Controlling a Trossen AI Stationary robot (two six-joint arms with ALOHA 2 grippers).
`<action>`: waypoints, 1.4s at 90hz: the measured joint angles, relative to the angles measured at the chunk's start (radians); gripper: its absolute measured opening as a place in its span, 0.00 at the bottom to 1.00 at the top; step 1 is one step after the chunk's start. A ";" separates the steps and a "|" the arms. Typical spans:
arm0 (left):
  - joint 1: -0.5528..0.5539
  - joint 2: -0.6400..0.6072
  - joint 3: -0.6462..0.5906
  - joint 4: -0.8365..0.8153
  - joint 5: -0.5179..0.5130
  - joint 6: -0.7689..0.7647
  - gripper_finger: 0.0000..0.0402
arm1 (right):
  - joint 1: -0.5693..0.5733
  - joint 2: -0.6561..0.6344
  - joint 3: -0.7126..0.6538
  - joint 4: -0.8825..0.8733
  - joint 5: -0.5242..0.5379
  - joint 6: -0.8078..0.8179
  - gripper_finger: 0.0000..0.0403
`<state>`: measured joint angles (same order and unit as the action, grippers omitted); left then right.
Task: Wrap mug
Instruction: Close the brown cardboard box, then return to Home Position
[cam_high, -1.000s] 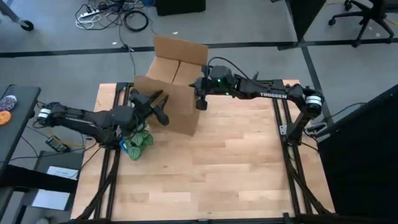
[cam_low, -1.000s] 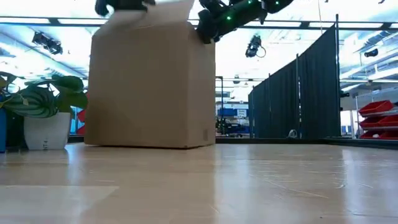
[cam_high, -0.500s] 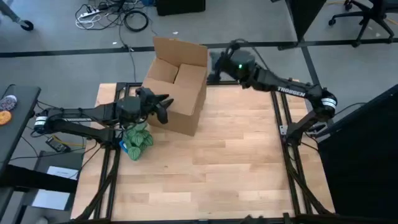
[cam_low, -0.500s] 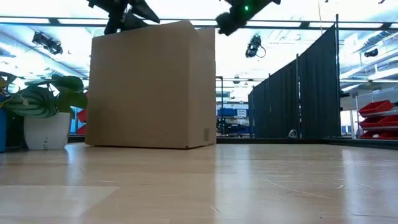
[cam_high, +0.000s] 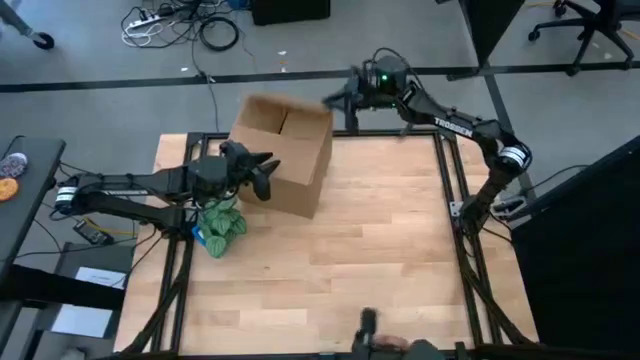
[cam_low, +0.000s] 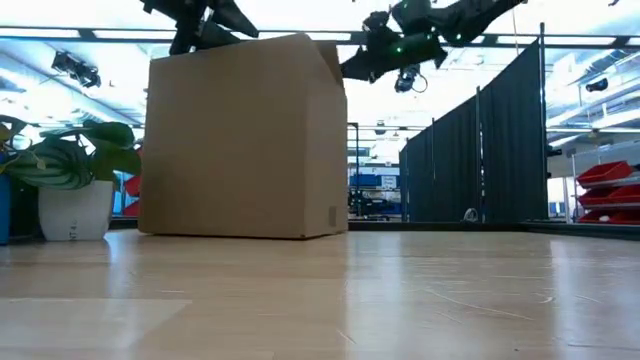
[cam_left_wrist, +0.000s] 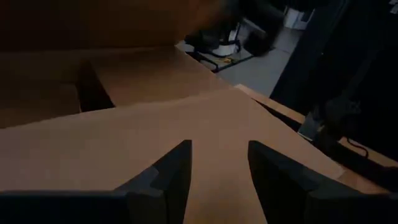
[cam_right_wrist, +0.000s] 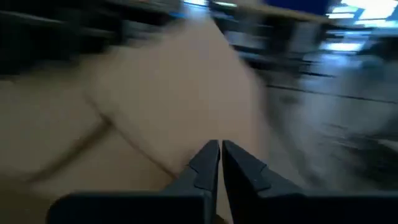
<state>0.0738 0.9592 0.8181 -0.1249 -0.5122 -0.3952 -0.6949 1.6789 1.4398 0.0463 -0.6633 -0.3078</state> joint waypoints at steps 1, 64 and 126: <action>0.000 0.000 0.000 0.000 0.000 0.000 0.35 | 0.001 0.002 0.000 -0.001 -0.020 0.001 0.00; 0.036 0.066 0.000 0.110 0.038 0.047 0.35 | 0.078 -0.060 0.001 -0.401 0.063 -0.082 0.00; 0.040 0.292 -0.005 0.646 0.365 0.040 0.35 | 0.389 -0.638 -0.141 -0.891 0.421 0.057 0.00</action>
<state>0.1139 1.2516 0.8135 0.5210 -0.1468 -0.3554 -0.3062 1.0410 1.2988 -0.8444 -0.2425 -0.2512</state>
